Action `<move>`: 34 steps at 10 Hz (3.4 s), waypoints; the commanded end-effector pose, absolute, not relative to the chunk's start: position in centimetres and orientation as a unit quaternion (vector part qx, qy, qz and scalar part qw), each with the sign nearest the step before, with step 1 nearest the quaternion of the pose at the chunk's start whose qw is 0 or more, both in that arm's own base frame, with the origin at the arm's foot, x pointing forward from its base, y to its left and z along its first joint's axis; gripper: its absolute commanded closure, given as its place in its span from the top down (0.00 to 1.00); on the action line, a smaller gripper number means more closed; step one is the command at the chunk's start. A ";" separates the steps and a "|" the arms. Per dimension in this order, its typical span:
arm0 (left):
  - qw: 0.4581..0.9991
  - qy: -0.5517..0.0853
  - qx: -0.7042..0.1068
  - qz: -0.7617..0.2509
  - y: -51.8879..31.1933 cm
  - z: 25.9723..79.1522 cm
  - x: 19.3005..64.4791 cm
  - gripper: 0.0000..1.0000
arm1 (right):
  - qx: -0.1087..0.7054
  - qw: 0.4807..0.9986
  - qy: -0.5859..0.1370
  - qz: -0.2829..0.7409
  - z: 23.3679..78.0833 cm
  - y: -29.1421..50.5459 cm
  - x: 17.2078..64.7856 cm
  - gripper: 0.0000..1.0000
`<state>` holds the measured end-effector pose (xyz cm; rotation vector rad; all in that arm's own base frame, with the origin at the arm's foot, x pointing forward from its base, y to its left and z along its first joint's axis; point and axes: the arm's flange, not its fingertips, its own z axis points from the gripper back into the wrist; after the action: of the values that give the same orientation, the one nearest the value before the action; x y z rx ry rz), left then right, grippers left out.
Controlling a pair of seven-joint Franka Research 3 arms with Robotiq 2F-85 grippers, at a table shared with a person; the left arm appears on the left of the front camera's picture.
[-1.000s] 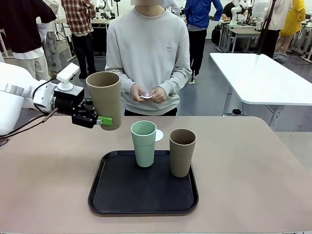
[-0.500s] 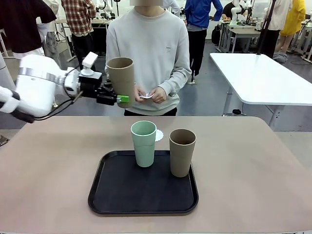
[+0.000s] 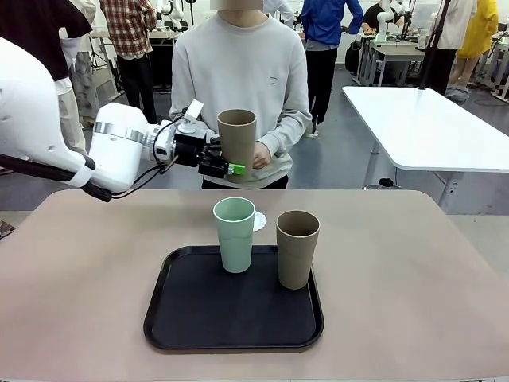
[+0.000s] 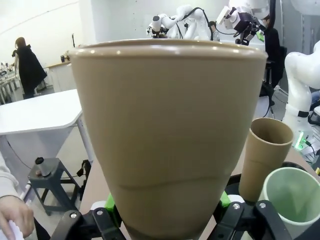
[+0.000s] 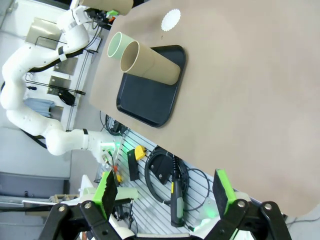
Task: Place coasters on the table and set cups on them.
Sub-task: Pick up one Reusable plastic cup and place it on a coaster set by the human.
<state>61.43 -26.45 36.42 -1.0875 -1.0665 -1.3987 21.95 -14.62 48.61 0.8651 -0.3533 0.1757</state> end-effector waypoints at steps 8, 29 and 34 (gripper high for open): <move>0.525 -0.430 -0.459 -0.574 -27.0 35.7 62.0 0.81 | 0.423 0.886 -0.171 0.085 48.6 -14.6 22.0 1.00; 0.514 -0.406 -0.486 -0.579 -28.3 23.5 64.6 0.81 | 0.423 0.886 -0.171 0.085 48.6 -14.6 22.0 1.00; 0.505 -0.402 -0.501 -0.577 -28.2 22.4 64.4 0.81 | 0.423 0.886 -0.171 0.085 48.6 -14.6 22.0 1.00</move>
<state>64.22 -28.20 22.24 -1.1830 -0.9635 -1.3766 21.95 -14.62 48.61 0.8650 -0.3533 0.1757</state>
